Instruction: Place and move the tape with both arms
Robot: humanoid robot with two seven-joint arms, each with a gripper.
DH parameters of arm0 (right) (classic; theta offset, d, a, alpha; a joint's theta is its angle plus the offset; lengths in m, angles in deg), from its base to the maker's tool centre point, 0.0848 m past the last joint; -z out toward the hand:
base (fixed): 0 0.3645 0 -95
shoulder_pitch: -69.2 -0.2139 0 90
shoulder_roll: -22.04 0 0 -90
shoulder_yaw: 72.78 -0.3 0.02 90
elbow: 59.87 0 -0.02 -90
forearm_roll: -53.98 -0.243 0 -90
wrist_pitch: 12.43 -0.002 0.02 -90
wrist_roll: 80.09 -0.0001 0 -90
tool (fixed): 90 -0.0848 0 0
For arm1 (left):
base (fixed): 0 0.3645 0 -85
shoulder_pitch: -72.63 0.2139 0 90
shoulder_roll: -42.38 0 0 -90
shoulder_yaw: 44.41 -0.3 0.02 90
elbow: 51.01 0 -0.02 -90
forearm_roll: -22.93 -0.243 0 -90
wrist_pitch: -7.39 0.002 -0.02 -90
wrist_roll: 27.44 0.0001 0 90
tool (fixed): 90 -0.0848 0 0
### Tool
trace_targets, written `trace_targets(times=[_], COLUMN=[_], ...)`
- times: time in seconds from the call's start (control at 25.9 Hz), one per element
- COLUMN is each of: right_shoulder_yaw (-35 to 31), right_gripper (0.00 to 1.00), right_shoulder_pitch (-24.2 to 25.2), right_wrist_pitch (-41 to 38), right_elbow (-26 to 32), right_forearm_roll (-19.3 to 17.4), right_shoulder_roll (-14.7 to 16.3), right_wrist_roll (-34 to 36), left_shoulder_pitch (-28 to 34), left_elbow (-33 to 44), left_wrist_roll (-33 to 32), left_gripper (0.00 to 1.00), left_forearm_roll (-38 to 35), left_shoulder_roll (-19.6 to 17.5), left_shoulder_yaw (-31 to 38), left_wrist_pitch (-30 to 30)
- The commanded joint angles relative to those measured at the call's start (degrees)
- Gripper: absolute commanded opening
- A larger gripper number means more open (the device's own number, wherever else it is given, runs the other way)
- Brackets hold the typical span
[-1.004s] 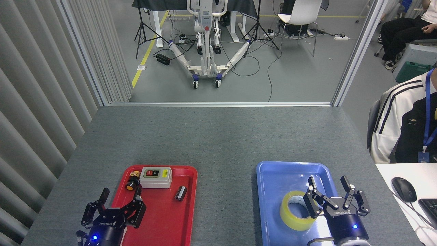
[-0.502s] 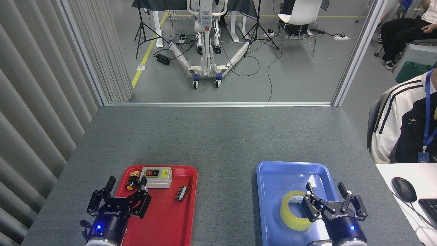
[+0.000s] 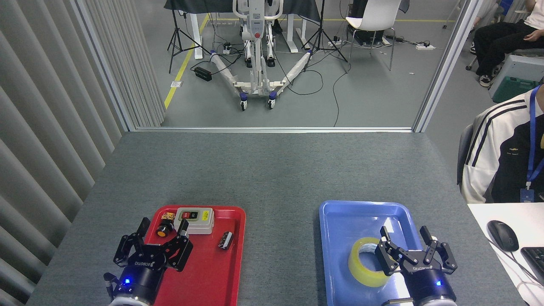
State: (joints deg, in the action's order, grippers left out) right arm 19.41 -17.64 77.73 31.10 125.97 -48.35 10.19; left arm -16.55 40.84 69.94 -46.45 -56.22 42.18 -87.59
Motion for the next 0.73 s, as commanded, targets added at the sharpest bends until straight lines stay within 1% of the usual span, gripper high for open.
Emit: trace_targets(times=[0.0, 0.12, 0.5, 0.7], right_shoulder_yaw=[0.01, 0.09, 0.18, 0.09], right_gripper=[1.0, 1.0, 1.0, 1.0], right_shoulder_pitch=[0.0, 0.0, 0.18, 0.09], right_wrist_pitch=[-0.07, -0.07, -0.42, -0.51], right_elbow=[0.09, 0.09, 0.09, 0.09], right_forearm_roll=[-0.02, -0.02, -0.1, -0.02], right_shoulder_roll=[-0.01, -0.09, -0.27, -0.27], right_wrist_roll=[0.07, -0.02, -0.1, -0.1], left_shoulder_pitch=[-0.56, -1.0, -2.32, -3.63], left_elbow=[-0.7, -0.97, -2.55, -2.64], left_wrist_roll=[-0.35, -0.44, -0.7, -0.7], left_gripper=[1.0, 1.0, 1.0, 1.0], left_forearm_roll=[0.04, 0.12, -0.23, -0.05], left_shoulder_roll=[-0.28, 0.16, -1.25, -1.16], left_shoulder_yaw=[0.07, 0.07, 0.07, 0.07], left_wrist_pitch=[-0.2, -0.29, -0.38, -2.57])
